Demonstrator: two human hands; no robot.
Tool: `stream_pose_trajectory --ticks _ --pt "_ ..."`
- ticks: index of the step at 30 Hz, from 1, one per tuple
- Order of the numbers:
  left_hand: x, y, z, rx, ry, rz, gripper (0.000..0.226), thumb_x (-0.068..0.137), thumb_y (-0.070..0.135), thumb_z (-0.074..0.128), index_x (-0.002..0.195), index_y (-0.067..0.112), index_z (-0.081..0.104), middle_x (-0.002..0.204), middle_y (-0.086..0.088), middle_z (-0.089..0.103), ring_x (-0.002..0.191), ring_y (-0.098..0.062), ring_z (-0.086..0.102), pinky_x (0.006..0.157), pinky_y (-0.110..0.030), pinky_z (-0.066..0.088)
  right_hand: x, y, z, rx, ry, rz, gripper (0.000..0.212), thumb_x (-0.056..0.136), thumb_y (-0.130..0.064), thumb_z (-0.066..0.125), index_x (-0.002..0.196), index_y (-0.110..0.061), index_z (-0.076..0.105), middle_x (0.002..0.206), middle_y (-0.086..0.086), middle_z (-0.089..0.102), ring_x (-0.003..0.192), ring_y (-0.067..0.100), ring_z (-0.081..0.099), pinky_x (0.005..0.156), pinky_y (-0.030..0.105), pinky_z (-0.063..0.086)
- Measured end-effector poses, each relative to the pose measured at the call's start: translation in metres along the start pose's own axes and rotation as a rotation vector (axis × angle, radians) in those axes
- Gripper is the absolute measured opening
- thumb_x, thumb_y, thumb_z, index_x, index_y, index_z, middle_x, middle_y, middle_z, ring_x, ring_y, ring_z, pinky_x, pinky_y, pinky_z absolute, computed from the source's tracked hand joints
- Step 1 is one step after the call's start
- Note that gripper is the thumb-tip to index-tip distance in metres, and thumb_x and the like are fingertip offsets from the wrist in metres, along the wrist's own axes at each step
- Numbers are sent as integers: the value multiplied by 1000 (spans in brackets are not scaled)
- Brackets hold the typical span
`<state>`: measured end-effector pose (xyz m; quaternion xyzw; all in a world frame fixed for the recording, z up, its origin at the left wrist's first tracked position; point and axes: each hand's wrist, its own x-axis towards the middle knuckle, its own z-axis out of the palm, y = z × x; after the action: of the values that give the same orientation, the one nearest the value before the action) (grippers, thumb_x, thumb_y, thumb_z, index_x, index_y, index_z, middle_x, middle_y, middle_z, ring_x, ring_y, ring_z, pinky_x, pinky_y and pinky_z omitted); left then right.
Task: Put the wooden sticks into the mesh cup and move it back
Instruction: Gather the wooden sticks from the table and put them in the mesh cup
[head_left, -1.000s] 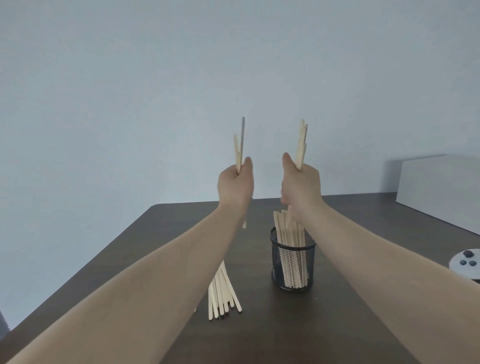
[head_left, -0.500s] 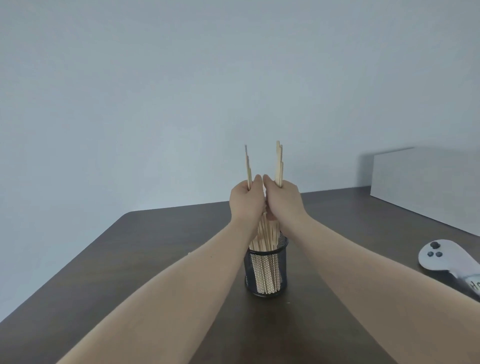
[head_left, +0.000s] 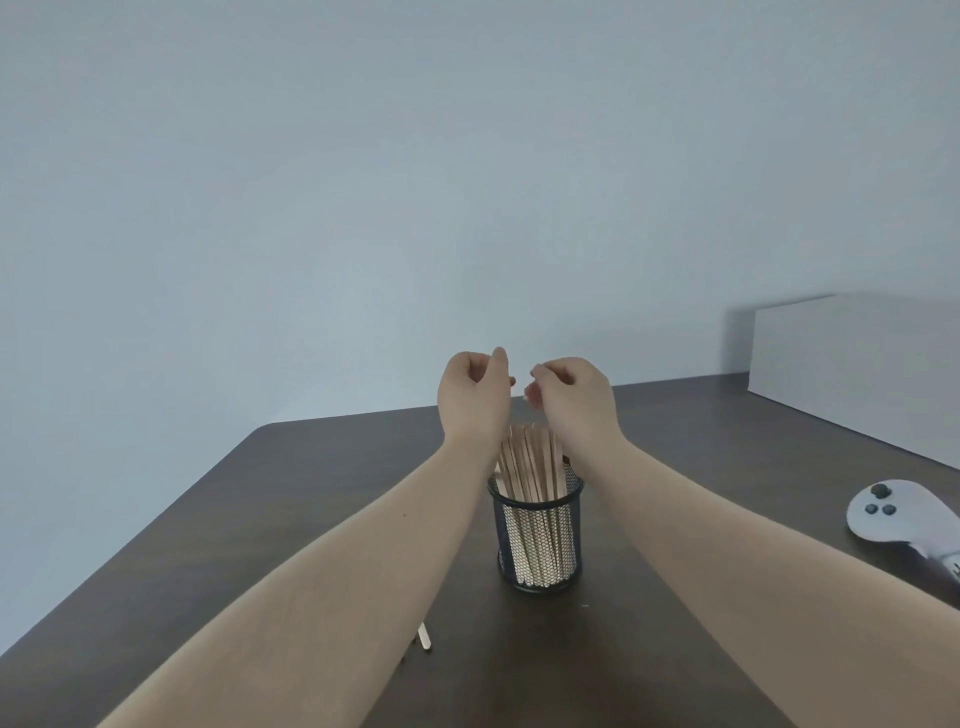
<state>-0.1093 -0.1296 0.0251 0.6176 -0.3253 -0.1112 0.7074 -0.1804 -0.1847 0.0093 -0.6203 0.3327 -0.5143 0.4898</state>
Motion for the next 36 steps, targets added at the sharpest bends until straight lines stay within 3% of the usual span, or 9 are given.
stream_pose_trajectory --ticks 3,6,11,13,17,20,23,28,36 --pt "2 8 -15 31 35 17 24 93 33 50 100 12 59 101 -1 66 84 -10 59 65 -19 40 -1 -2 -1 -102 21 -48 20 95 -28 50 104 -16 63 104 -2 65 100 15 60 90 31 48" --pt "15 16 -46 188 105 -32 41 91 37 51 117 6 57 108 -8 64 101 -26 61 80 -29 48 -8 -10 -1 -244 26 -220 25 96 -27 50 111 -11 62 100 -6 59 95 10 53 84 23 38" --pt "18 11 -124 789 -19 -281 26 83 18 55 65 14 37 66 -1 36 56 -19 35 55 -25 28 -33 -29 18 -435 -12 -457 19 94 -24 53 101 -9 62 92 0 62 84 14 54 73 22 37" --pt "6 4 -147 898 -139 -387 15 86 21 60 90 9 52 92 -7 52 81 -26 53 69 -31 39 -49 -35 33 -513 -132 -422 18 93 -23 52 87 -9 62 81 0 59 76 14 50 68 23 34" --pt "-16 -18 -165 1052 -287 -493 56 87 32 64 131 0 48 130 -15 55 113 -29 56 93 -34 45 -81 -29 66 -931 -596 -170 32 85 -18 51 55 -12 44 53 3 47 52 21 44 49 26 33" --pt "-23 -31 -166 1099 -353 -513 56 86 34 65 129 1 50 117 -14 59 102 -27 57 81 -31 44 -94 -18 80 -1098 -828 39 17 90 -23 56 87 -6 58 84 10 64 70 21 65 64 26 50" --pt "-27 -42 -164 1114 -364 -498 57 85 34 67 128 1 51 119 -15 59 114 -27 59 85 -32 47 -96 -2 91 -1064 -882 170 36 90 -24 61 120 -5 55 104 9 54 86 25 62 68 25 53" --pt "-22 -57 -161 1140 -366 -483 58 80 37 69 122 0 55 128 -14 60 118 -25 60 94 -32 50 -98 9 106 -1115 -902 183 47 95 -25 55 134 0 48 130 13 57 111 24 63 99 33 52" --pt "-13 -64 -159 1159 -377 -479 37 79 36 69 99 7 59 65 -2 41 78 -22 47 65 -26 37 -98 8 115 -1183 -921 153 49 93 -20 56 137 -2 46 106 9 51 88 23 54 99 35 52"
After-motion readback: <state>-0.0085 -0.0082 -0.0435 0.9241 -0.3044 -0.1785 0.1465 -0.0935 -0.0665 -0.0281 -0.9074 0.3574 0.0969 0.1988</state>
